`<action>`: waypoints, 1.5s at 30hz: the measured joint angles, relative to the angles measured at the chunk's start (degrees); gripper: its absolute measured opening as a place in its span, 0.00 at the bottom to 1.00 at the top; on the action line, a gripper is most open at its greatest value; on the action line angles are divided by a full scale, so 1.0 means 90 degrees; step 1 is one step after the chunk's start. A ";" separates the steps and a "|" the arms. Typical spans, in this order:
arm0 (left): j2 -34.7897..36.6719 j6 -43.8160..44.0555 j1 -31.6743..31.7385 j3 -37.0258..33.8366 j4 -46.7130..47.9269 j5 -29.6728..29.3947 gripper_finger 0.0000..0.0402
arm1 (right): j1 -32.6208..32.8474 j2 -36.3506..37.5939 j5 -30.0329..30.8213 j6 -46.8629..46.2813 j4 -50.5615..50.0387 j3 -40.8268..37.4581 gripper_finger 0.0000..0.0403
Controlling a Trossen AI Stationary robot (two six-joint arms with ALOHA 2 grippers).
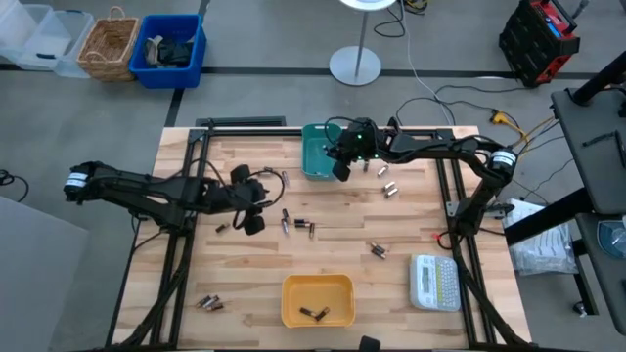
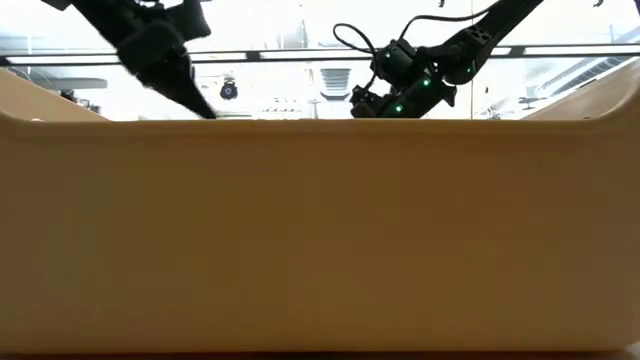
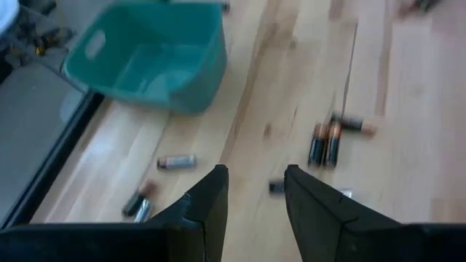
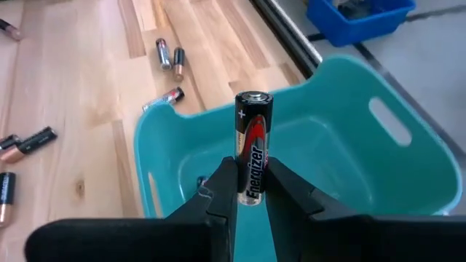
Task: Sort batteries
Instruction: Put the silver battery into the light green bin, then put the black battery into the yellow bin
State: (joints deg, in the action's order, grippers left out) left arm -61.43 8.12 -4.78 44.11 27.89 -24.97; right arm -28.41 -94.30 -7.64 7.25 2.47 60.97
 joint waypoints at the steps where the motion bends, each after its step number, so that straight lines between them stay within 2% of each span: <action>1: 0.0000 -0.0013 0.0000 0.0034 -0.0163 0.0000 0.29 | 0.0004 0.0000 -0.0007 0.0029 0.0000 0.0000 0.11; 7: 0.0000 -0.0287 -0.0002 0.0107 -0.0819 -0.0002 0.29 | 0.0004 0.0000 -0.0008 0.0203 0.0000 0.0000 0.12; 10: 0.0000 -0.0447 0.0000 0.0110 -0.0821 -0.0005 0.29 | 0.0001 0.0000 -0.0007 0.0170 -0.0004 0.0000 0.15; 23: 0.0000 -0.0476 0.0000 0.0110 -0.0775 -0.0005 0.29 | 0.0001 0.0000 0.0015 -0.0258 -0.0002 0.0000 0.36; 28: 0.0000 -0.0020 -0.0005 0.0110 -0.0415 0.0055 0.29 | 0.0036 0.0142 0.0016 -0.0444 -0.0031 0.0000 0.41; 31: 0.0000 0.0477 -0.0005 0.0110 0.0061 0.0548 0.29 | 0.0123 0.0367 0.0015 -0.0516 -0.0085 0.0000 0.41; 41: 0.0000 0.2804 -0.0141 0.0098 0.1949 0.3270 0.29 | 0.0831 0.1008 0.0015 -0.0523 -0.0719 0.0000 0.34; 45: 0.0000 0.3820 -0.0391 0.0095 0.2590 0.3913 0.29 | 0.1071 0.1027 0.0015 -0.0644 -0.0844 0.0000 0.34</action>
State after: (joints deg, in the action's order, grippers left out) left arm -61.43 42.50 -8.30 44.97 51.20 10.25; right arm -18.78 -85.06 -7.51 1.45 -5.12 60.97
